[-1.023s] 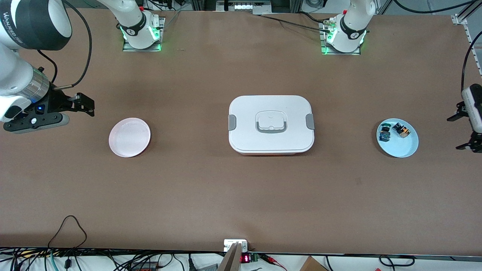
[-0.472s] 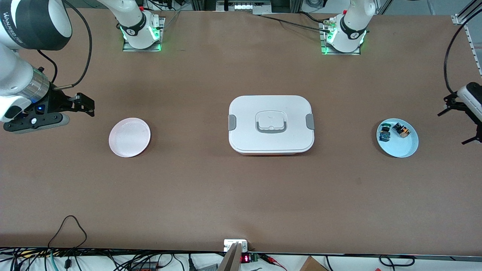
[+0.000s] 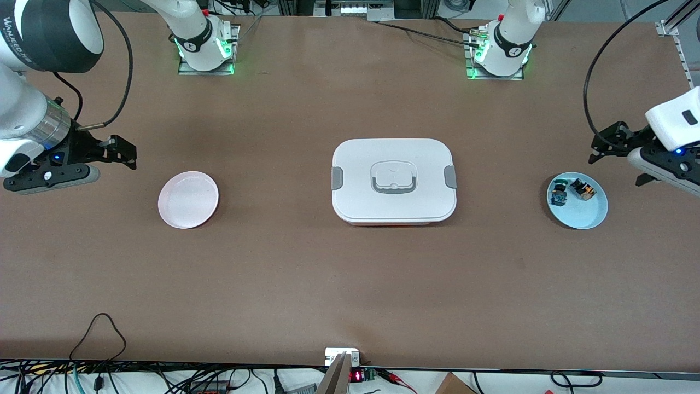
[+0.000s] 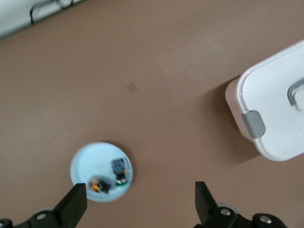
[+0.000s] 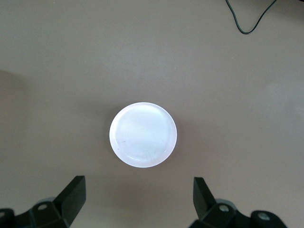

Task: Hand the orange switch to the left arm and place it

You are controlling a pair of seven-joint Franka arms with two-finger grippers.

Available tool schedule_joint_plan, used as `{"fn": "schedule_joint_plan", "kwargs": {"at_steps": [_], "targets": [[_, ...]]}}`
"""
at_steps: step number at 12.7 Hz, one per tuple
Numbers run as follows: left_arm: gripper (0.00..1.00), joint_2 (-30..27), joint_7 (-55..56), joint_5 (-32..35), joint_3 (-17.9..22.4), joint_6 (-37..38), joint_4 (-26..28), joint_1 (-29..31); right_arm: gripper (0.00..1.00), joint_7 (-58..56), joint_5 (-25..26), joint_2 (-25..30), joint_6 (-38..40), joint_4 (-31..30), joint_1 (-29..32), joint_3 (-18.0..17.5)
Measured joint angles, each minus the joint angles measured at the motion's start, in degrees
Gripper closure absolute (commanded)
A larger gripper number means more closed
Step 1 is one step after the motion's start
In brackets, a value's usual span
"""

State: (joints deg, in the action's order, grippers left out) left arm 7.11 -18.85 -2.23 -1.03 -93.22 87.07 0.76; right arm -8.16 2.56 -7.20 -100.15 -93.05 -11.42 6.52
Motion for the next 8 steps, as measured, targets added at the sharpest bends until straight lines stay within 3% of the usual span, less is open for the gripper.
{"fn": "schedule_joint_plan", "kwargs": {"at_steps": [4, 8], "targets": [[0.00, 0.0, 18.8, 0.0, 0.0, 6.7, 0.0, -0.5, 0.00, 0.0, 0.0, -0.1, 0.0, 0.0, 0.0, 0.0], [0.00, -1.0, 20.6, 0.0, 1.0, 5.8, 0.0, -0.5, 0.00, 0.0, 0.0, -0.1, 0.0, 0.0, 0.0, 0.0]]}}
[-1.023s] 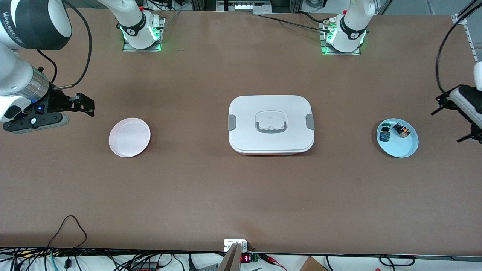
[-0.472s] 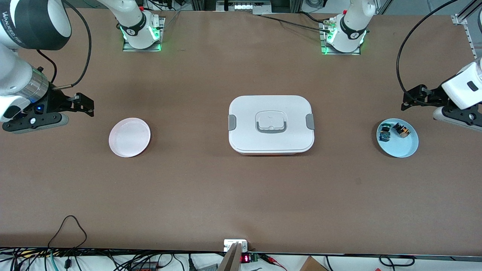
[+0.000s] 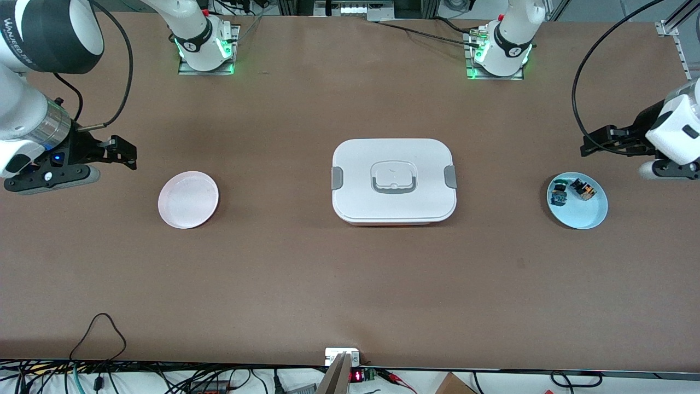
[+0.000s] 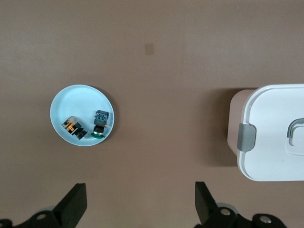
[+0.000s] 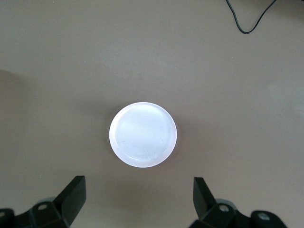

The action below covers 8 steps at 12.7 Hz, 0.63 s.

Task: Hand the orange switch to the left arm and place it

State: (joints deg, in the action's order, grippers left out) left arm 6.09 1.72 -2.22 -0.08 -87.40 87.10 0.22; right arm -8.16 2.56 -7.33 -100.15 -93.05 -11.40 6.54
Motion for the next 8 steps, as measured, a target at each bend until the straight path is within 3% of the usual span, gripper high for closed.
{"fn": "schedule_joint_plan", "kwargs": {"at_steps": [4, 8], "targets": [[0.00, -4.1, -0.5, 0.1, 0.2, -4.9, 5.0, 0.0, 0.00, 0.0, 0.0, -0.2, 0.0, 0.0, 0.0, 0.0], [0.00, -4.9, -0.6, 0.1, 0.1, -4.9, 6.0, 0.2, 0.00, 0.0, -0.6, -0.4, 0.0, 0.0, 0.0, 0.2]]}}
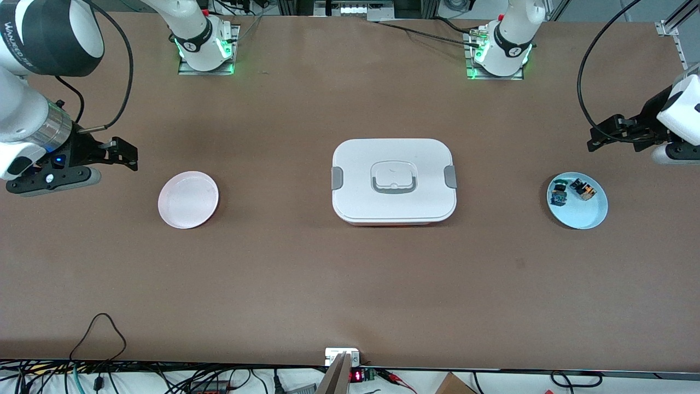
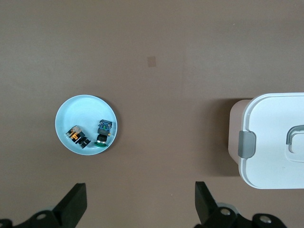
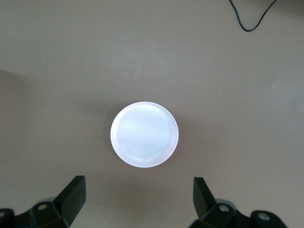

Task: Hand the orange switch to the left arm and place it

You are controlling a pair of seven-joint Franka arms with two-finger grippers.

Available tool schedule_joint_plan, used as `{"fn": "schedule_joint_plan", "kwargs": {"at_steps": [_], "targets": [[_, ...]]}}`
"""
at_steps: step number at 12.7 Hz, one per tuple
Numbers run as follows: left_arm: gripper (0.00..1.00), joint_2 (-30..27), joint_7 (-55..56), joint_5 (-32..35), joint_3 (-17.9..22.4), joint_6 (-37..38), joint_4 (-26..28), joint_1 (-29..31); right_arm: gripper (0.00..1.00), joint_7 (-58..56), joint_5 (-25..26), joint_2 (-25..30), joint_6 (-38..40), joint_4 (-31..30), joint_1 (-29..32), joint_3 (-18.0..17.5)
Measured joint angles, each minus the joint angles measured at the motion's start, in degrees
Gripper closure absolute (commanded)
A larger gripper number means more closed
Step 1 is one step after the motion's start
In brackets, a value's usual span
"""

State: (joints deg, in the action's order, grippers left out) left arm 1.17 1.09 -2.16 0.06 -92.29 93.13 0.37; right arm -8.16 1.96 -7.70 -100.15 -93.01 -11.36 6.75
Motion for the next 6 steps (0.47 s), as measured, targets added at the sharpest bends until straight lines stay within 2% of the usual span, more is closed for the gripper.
{"fn": "schedule_joint_plan", "kwargs": {"at_steps": [6], "targets": [[0.00, -0.3, 0.0, 0.0, -0.1, 1.5, 0.0, 0.1, 0.00, 0.0, -0.1, 0.0, 0.0, 0.0, 0.0, 0.0]]}}
